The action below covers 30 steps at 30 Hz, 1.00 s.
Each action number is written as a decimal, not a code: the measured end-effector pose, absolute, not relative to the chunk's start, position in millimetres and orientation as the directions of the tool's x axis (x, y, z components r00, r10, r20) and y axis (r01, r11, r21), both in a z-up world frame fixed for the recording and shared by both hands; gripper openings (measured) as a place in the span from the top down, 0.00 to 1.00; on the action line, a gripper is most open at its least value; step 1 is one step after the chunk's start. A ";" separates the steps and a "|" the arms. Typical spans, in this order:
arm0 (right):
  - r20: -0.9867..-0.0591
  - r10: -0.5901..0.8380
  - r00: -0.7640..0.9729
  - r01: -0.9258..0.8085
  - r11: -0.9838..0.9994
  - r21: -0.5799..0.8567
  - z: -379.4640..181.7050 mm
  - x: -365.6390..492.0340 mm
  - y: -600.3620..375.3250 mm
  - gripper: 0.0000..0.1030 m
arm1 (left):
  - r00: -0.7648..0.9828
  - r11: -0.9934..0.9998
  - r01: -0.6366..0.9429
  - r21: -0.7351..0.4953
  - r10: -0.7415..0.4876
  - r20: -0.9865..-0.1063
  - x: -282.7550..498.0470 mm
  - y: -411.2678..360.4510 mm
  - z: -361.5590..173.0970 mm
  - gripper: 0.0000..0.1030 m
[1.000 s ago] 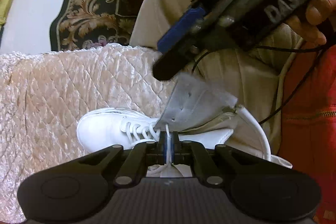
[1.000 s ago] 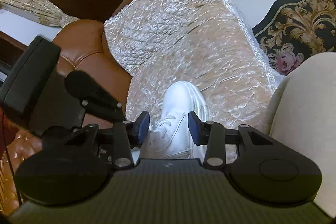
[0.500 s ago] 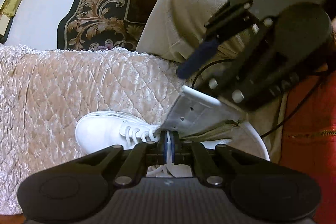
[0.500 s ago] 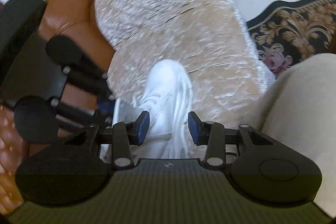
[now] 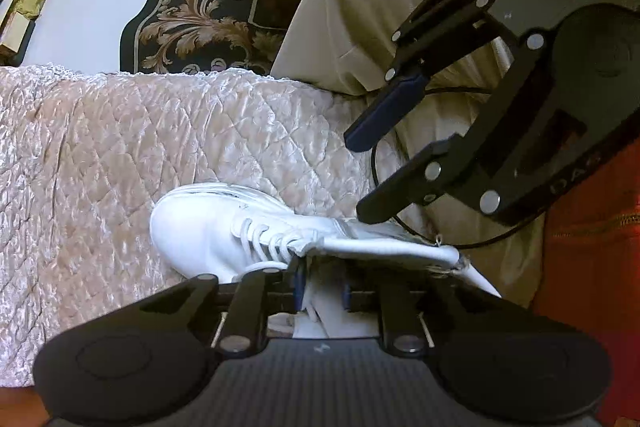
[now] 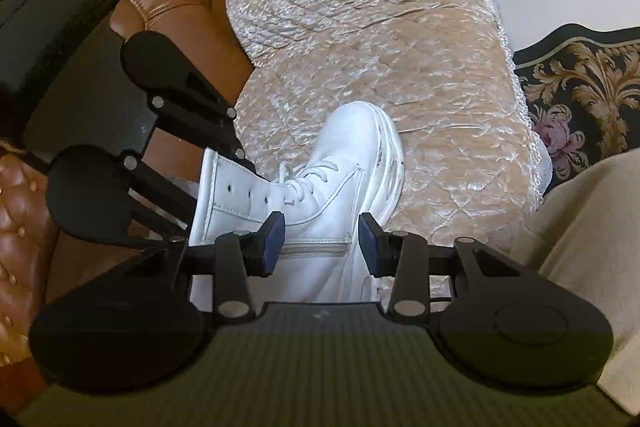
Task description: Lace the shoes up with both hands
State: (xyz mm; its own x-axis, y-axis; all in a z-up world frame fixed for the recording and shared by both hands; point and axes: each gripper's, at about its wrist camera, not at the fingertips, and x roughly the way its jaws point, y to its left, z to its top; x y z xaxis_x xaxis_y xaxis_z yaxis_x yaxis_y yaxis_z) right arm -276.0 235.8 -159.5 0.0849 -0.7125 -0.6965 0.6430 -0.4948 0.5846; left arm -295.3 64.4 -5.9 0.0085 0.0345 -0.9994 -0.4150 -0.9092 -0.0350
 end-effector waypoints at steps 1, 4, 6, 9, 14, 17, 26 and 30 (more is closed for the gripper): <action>-0.697 -0.712 0.086 0.641 -0.496 0.585 -160.2 -276.4 235.4 0.54 | 0.004 -0.911 -0.412 -0.035 0.036 -0.999 -294.9 64.3 -5.8 0.80; -0.694 -0.715 0.084 0.638 -0.496 0.589 -161.6 -277.6 235.2 0.54 | -0.009 -0.916 -0.399 -0.033 0.040 -0.999 -293.1 63.0 -5.2 0.79; -0.683 -0.726 0.081 0.638 -0.488 0.595 -161.7 -278.2 235.9 0.54 | -0.016 -0.920 -0.391 -0.029 0.038 -0.999 -292.2 63.3 -5.8 0.79; -0.609 -0.786 0.112 0.486 -0.491 0.723 -180.2 -293.2 244.2 0.54 | -0.033 -0.928 -0.372 -0.021 0.036 -0.999 -290.1 63.8 -5.9 0.79; -0.451 -0.874 0.183 0.143 -0.430 0.892 -219.2 -314.4 252.6 0.55 | -0.076 -0.947 -0.320 -0.022 0.049 -0.996 -284.3 61.1 -5.0 0.79; -0.369 -0.895 0.253 -0.007 -0.383 0.924 -239.7 -309.8 245.9 0.55 | -0.088 -0.953 -0.303 -0.023 0.052 -0.995 -282.8 59.8 -5.1 0.79; -0.356 -0.899 0.255 -0.084 -0.387 0.918 -249.7 -304.0 242.3 0.83 | -0.108 -0.957 -0.289 -0.019 0.052 -0.993 -280.7 61.3 -5.4 0.79; -0.402 -0.881 0.250 0.055 -0.401 0.914 -231.9 -302.4 233.6 0.92 | -0.112 -0.959 -0.283 -0.018 0.052 -0.992 -279.8 61.7 -6.0 0.79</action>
State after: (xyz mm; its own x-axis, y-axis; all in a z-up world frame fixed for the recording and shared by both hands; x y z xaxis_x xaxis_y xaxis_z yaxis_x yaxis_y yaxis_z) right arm -302.4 233.6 -231.9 0.2496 -0.8811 -0.4016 0.0553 -0.4011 0.9144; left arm -279.8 61.7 -6.0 -0.1119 0.0516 -0.9924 -0.2830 -0.9590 -0.0180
